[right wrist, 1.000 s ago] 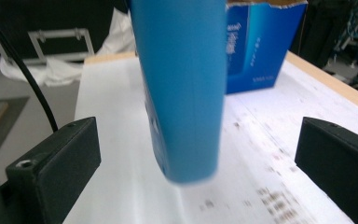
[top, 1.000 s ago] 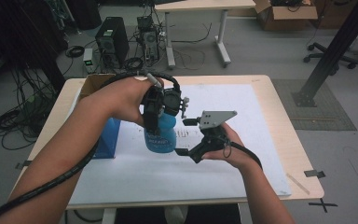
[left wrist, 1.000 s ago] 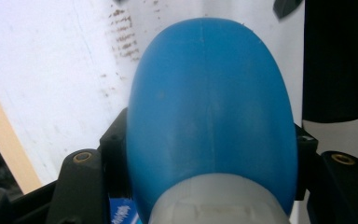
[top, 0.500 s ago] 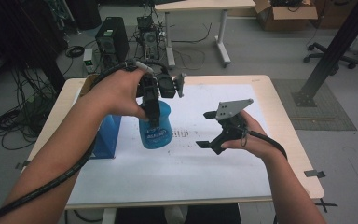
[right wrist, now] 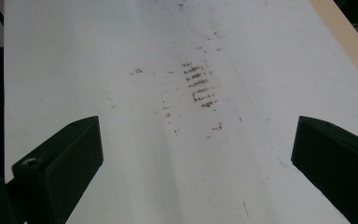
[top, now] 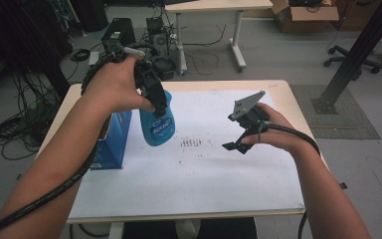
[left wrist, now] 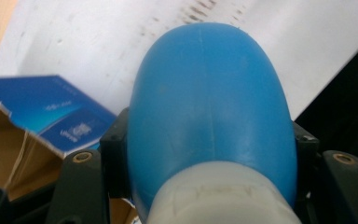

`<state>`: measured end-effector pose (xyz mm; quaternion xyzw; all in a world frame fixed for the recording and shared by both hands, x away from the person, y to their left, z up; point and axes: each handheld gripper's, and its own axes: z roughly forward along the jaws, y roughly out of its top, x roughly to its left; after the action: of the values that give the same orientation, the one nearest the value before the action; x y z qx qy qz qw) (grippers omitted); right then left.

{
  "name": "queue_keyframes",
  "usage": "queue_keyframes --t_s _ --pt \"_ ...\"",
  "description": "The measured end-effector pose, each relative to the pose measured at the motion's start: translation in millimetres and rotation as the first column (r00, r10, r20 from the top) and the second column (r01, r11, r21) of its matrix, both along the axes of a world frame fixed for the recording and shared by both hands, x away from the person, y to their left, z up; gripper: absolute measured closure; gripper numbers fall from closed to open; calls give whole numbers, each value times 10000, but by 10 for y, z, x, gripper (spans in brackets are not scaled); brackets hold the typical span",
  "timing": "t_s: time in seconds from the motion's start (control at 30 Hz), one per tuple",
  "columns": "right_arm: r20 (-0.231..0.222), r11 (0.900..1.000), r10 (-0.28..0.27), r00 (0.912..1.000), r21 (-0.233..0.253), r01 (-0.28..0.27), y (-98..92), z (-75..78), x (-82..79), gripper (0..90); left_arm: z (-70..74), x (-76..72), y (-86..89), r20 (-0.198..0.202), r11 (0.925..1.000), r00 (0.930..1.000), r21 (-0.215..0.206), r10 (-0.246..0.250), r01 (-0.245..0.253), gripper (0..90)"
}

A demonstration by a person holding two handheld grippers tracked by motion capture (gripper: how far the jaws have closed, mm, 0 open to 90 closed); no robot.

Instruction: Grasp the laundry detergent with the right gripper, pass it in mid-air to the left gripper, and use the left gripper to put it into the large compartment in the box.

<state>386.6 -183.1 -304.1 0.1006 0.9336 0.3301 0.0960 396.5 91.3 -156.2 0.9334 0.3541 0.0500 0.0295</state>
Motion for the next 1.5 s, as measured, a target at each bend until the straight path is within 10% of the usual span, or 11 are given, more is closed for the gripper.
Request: queue_keyframes --t_s 0.17,0.4,0.47,0.53,0.57,0.73,0.77,0.9,1.13,1.4,1.5 --pt "-379 9957 350 9987 -840 -381 -23 113 97 23 89 80 168 -5 9904 9910 -337 1339 -1339 380" --pt "-862 9763 595 9945 -2028 -760 -29 195 158 30 213 140 410 212 9524 9530 -490 3022 -3009 380" --pt "-1102 9695 753 9911 -2244 -986 -40 220 170 31 270 166 542 252 9309 9312 -463 3638 -3624 380" --pt "-1226 9670 780 9894 -2320 -1050 -47 221 175 31 285 170 572 255 9263 9265 -452 3755 -3742 380" --pt "-1333 9628 782 9880 -2468 -1095 -59 223 182 31 331 180 652 281 9078 9078 -439 4184 -4171 381" --pt "-1679 9584 877 9819 -2547 -1291 -82 218 186 32 391 186 745 449 8805 8793 -299 4741 -4732 381" --pt "-1822 9558 884 9793 -2612 -1349 -88 210 190 33 424 192 790 474 8629 8616 -181 5053 -5051 381" --pt "-1943 9505 894 9769 -2765 -1420 -84 179 200 34 463 206 845 421 8408 8398 -154 5412 -5411 381" --pt "-2000 9475 1003 9746 -2797 -1549 -43 136 197 37 514 268 1008 466 7746 7734 -137 6322 -6323 381" --pt "-2088 9483 957 9733 -2781 -1528 -81 131 198 35 622 285 1190 480 7286 7273 -203 6847 -6846 380" --pt "-2138 9485 876 9730 -2804 -1470 -92 121 201 35 720 264 1257 564 7258 7240 -226 6875 -6875 380"
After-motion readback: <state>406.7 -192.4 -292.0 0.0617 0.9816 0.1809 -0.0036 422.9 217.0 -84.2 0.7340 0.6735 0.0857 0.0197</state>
